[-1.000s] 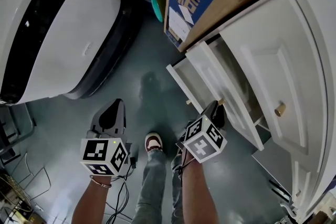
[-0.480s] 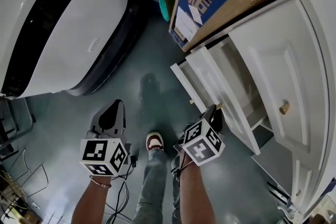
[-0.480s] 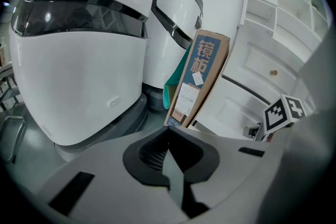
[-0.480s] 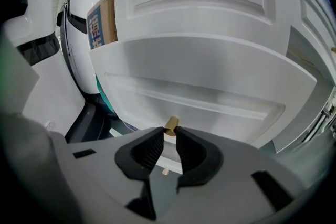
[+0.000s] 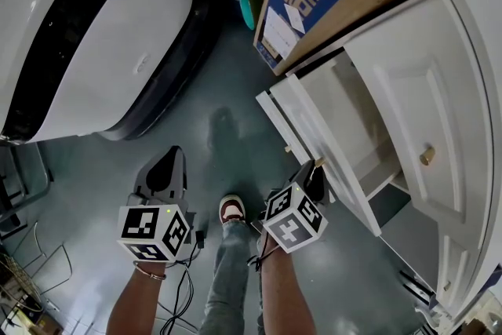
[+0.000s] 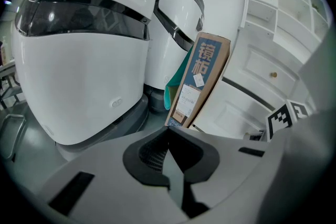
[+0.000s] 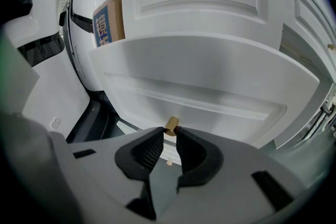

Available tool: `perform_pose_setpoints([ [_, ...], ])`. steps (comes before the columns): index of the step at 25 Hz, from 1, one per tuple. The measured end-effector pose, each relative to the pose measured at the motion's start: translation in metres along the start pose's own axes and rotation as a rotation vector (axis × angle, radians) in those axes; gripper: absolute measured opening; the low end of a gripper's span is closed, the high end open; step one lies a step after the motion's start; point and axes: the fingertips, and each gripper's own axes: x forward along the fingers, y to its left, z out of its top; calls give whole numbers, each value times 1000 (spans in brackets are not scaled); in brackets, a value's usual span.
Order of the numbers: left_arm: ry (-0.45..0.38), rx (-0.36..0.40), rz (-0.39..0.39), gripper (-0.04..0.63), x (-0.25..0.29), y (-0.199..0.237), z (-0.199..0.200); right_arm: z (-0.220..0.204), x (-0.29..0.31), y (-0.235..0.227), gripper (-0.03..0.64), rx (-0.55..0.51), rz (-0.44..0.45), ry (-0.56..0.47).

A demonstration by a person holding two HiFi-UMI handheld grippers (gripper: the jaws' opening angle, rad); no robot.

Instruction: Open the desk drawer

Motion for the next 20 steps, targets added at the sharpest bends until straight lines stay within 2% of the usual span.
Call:
perform_pose_setpoints([
  [20, -5, -26, 17, 17, -14, 7, -10, -14, -12, 7, 86, -22, 18, 7],
])
